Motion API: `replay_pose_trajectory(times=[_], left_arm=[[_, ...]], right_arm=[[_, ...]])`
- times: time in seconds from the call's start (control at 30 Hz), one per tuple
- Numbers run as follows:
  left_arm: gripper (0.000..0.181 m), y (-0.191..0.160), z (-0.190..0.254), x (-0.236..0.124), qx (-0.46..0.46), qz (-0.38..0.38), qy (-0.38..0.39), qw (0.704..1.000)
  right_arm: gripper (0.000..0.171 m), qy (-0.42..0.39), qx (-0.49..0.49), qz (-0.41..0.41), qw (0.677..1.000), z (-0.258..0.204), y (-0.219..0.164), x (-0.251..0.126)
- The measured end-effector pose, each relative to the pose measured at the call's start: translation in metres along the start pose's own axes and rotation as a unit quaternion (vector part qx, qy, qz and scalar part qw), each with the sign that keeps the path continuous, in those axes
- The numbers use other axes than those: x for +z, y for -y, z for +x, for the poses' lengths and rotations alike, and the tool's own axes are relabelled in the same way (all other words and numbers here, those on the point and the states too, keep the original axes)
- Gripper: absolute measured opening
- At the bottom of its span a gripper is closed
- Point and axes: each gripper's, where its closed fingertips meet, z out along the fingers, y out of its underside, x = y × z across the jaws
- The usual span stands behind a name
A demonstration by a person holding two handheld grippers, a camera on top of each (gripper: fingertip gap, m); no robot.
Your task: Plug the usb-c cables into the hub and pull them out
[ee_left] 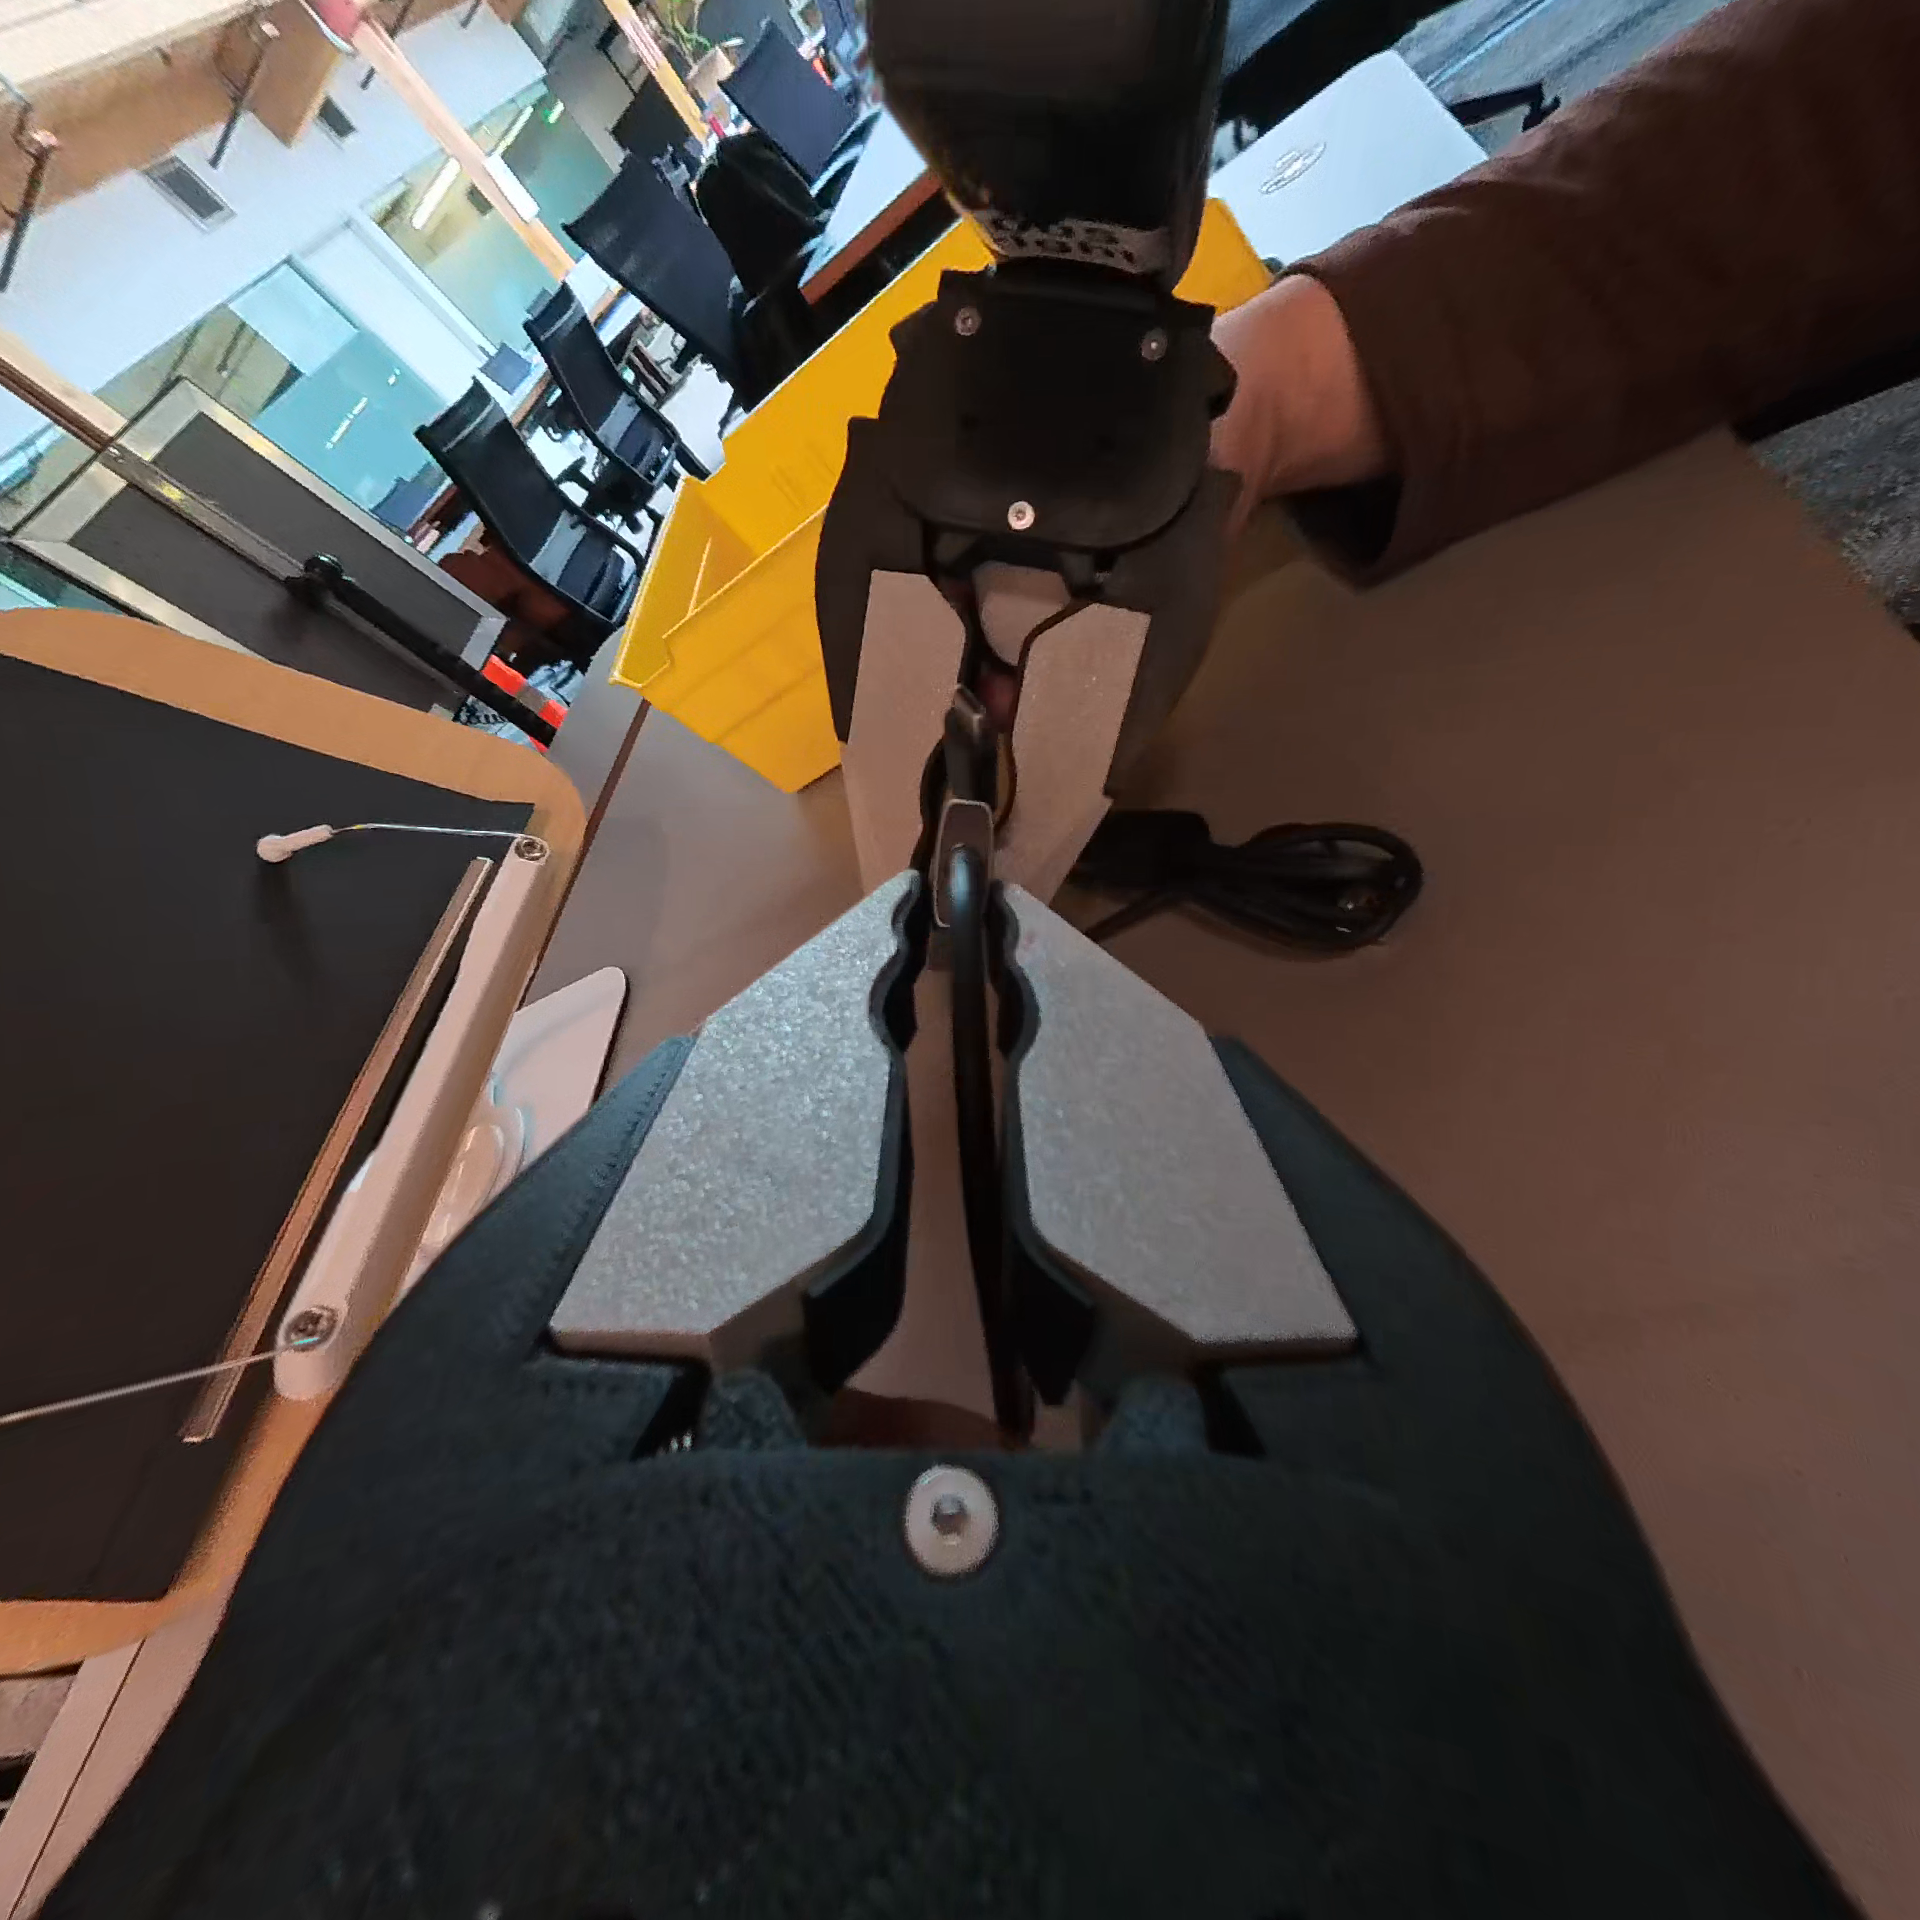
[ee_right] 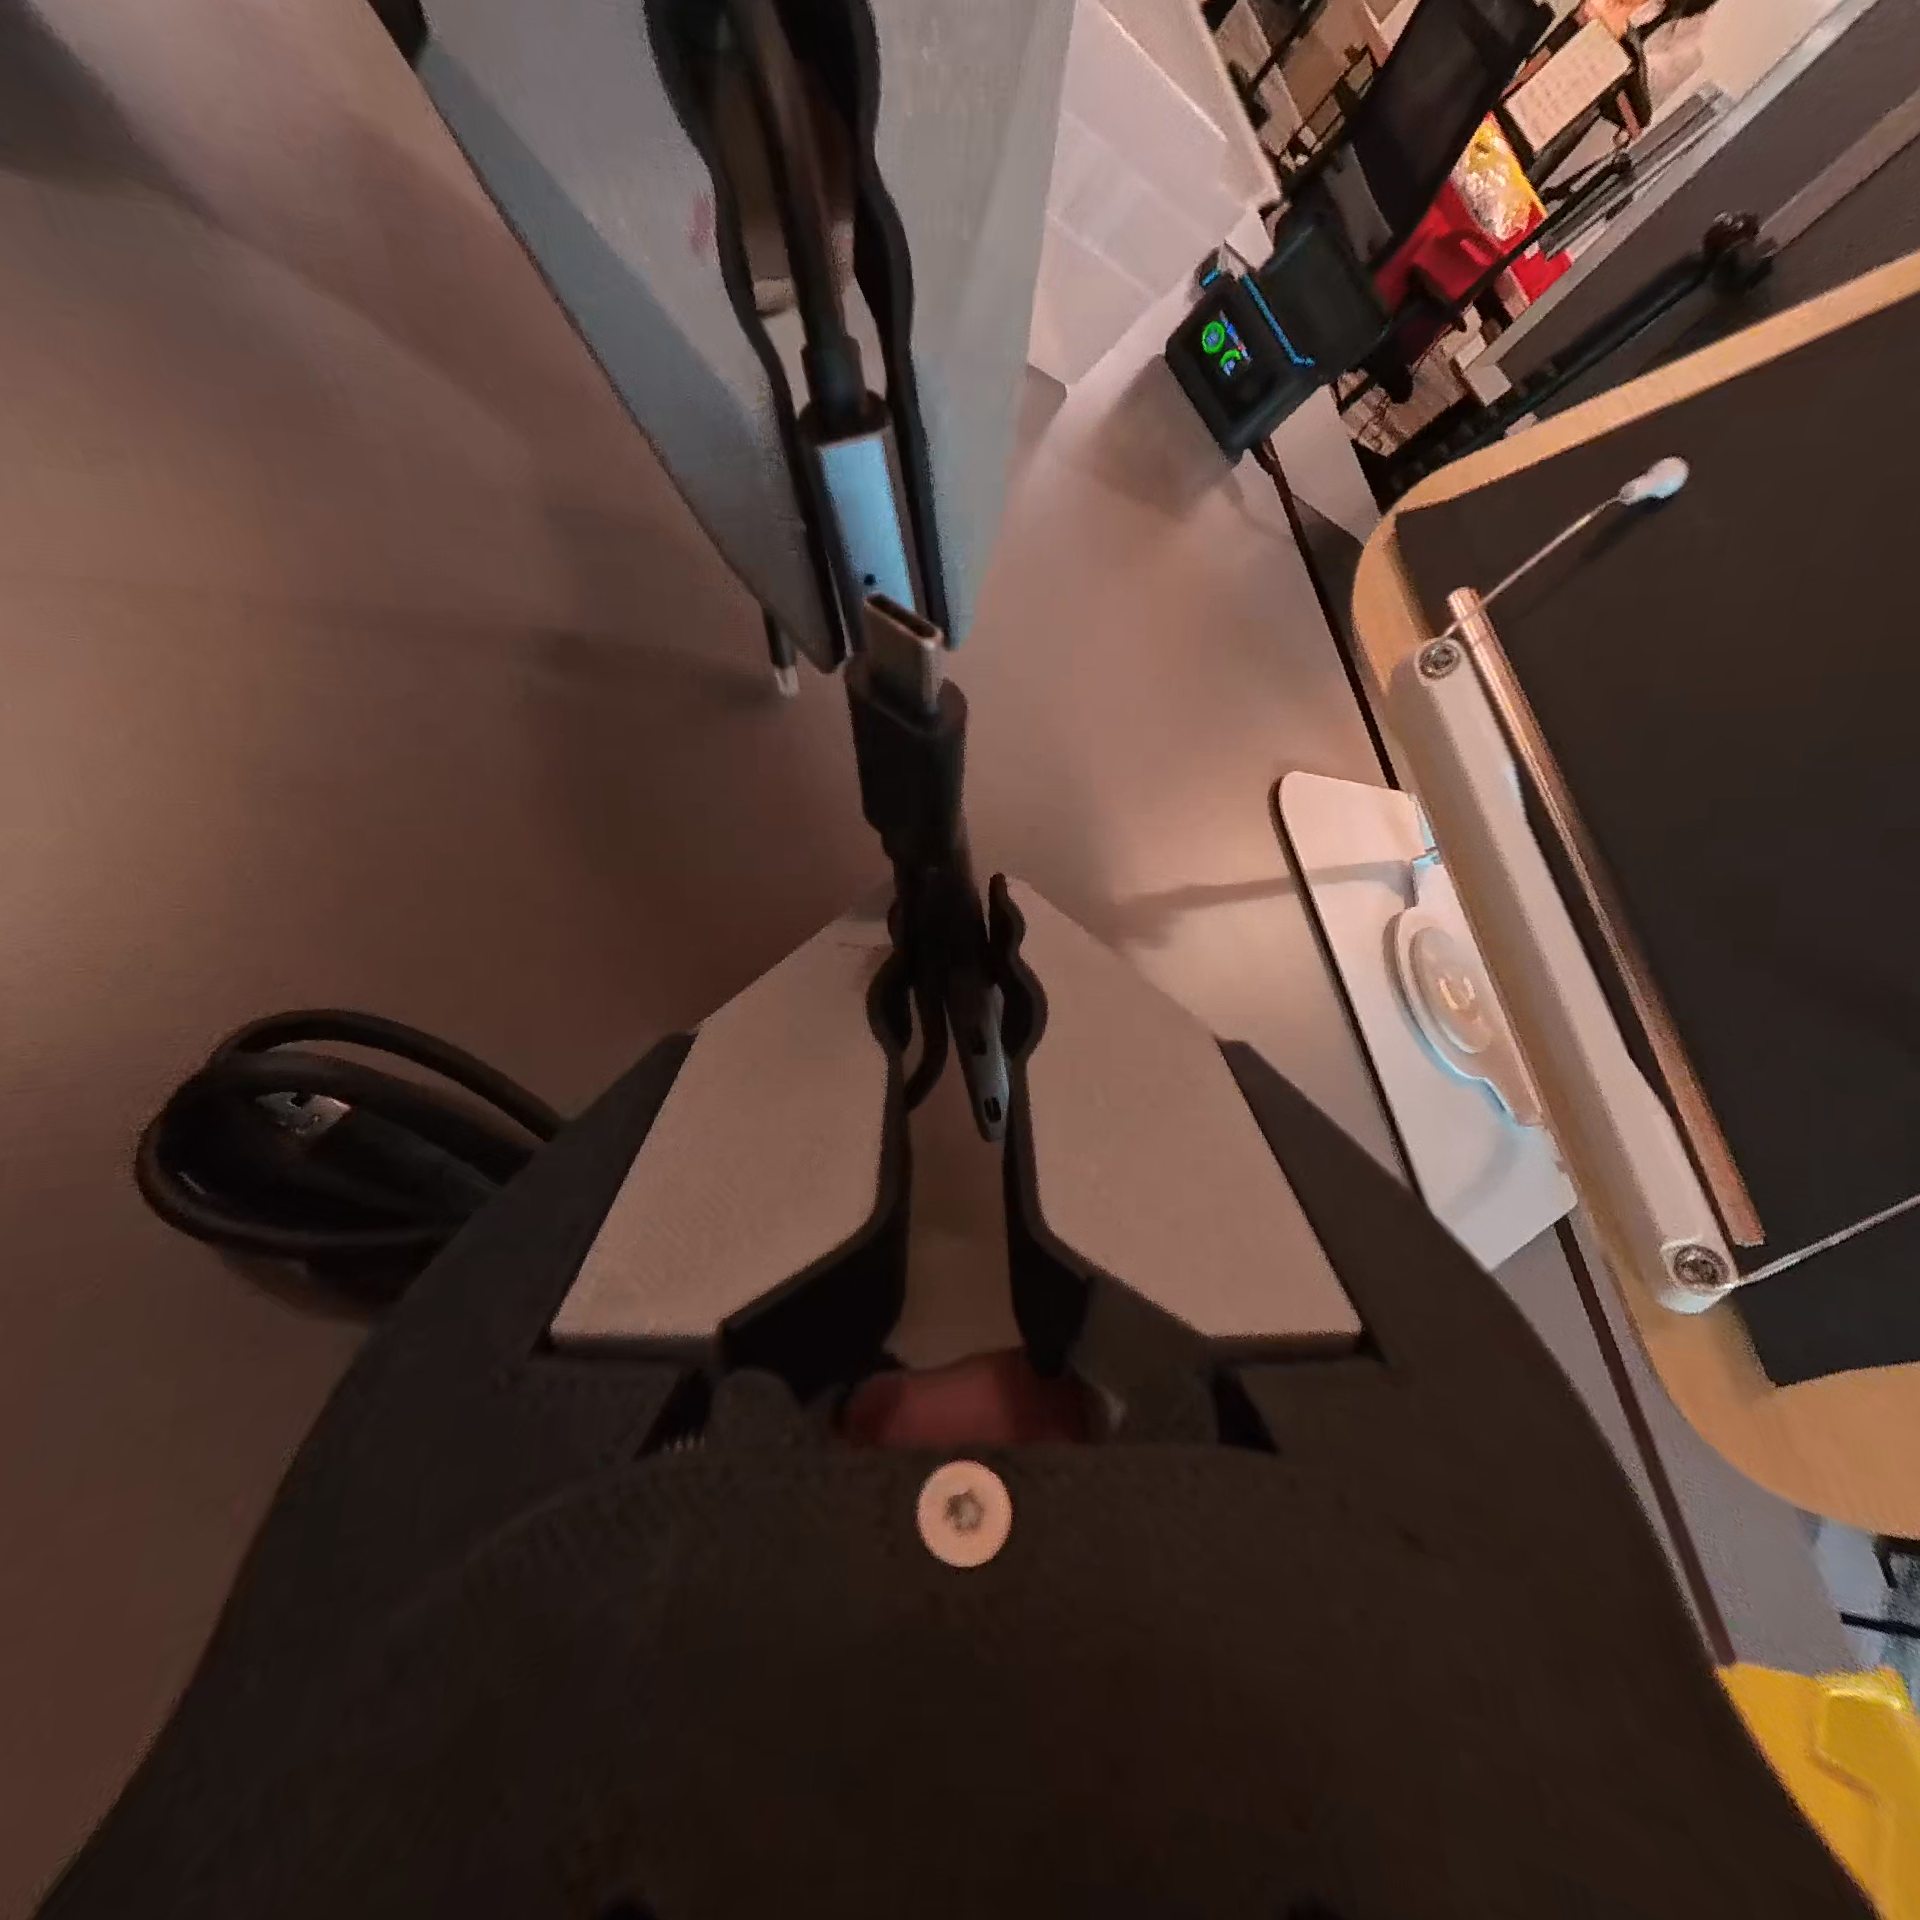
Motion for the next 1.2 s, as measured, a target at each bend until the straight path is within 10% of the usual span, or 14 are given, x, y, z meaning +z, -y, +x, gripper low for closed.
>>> replay_pose_trajectory(times=[0.63,1.2], left_arm=[[0.008,-0.033,0.008,0.018,0.074,-0.076,0.009,0.994],[0.007,-0.060,-0.046,0.012,0.172,-0.133,0.170,0.961]], right_arm=[[0.011,0.030,0.018,-0.034,0.999,-0.013,-0.008,0.006],[0.027,0.014,0.090,0.014,0.996,0.004,0.007,-0.007]])
